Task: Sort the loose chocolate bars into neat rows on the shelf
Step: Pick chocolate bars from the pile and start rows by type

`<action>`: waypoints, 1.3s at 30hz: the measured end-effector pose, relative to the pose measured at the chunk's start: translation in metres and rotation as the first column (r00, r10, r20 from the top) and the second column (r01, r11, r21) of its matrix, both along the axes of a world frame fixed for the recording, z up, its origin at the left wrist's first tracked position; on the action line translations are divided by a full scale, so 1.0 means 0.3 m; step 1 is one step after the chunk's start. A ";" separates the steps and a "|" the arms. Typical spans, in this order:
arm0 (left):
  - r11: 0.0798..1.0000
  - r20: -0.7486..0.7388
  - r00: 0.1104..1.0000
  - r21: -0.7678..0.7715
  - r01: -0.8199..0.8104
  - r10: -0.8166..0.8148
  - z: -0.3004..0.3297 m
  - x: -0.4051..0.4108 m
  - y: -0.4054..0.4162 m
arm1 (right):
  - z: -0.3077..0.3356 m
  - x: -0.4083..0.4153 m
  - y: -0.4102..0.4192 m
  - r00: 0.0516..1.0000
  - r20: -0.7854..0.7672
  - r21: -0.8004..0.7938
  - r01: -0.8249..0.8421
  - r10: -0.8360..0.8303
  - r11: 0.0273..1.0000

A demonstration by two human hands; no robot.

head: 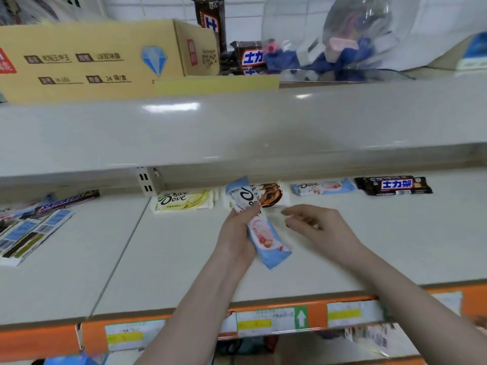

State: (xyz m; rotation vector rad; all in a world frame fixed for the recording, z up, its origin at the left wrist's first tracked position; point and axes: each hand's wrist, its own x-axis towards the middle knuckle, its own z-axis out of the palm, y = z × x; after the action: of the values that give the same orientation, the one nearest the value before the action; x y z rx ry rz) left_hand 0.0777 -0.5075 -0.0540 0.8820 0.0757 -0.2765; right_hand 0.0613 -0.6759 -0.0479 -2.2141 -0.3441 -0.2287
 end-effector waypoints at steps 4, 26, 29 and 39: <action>0.994 -0.027 0.999 -0.107 -0.021 0.019 0.013 -0.022 -0.106 | -0.002 -0.035 -0.041 0.991 -0.121 0.159 -0.034 0.054 0.987; 0.917 0.078 0.987 0.365 -0.160 0.141 0.009 -0.019 -0.443 | 0.012 0.098 -0.634 0.971 0.110 -0.421 -0.148 0.213 0.895; 0.875 0.141 0.984 0.457 -0.158 0.104 0.021 0.012 -0.437 | 0.004 0.135 -0.631 0.924 0.282 -0.551 -0.062 0.256 0.832; -0.202 0.439 0.769 0.793 -0.575 -0.464 0.057 0.208 -0.395 | 0.002 0.319 -0.586 0.894 0.365 -0.598 0.009 0.262 0.802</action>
State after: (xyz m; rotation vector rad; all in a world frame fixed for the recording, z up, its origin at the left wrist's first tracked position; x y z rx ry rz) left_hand 0.1402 -0.6259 -0.0369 2.7364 -0.4429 0.4151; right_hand 0.1569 -0.8517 -0.0473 -2.7252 -0.9190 -0.6160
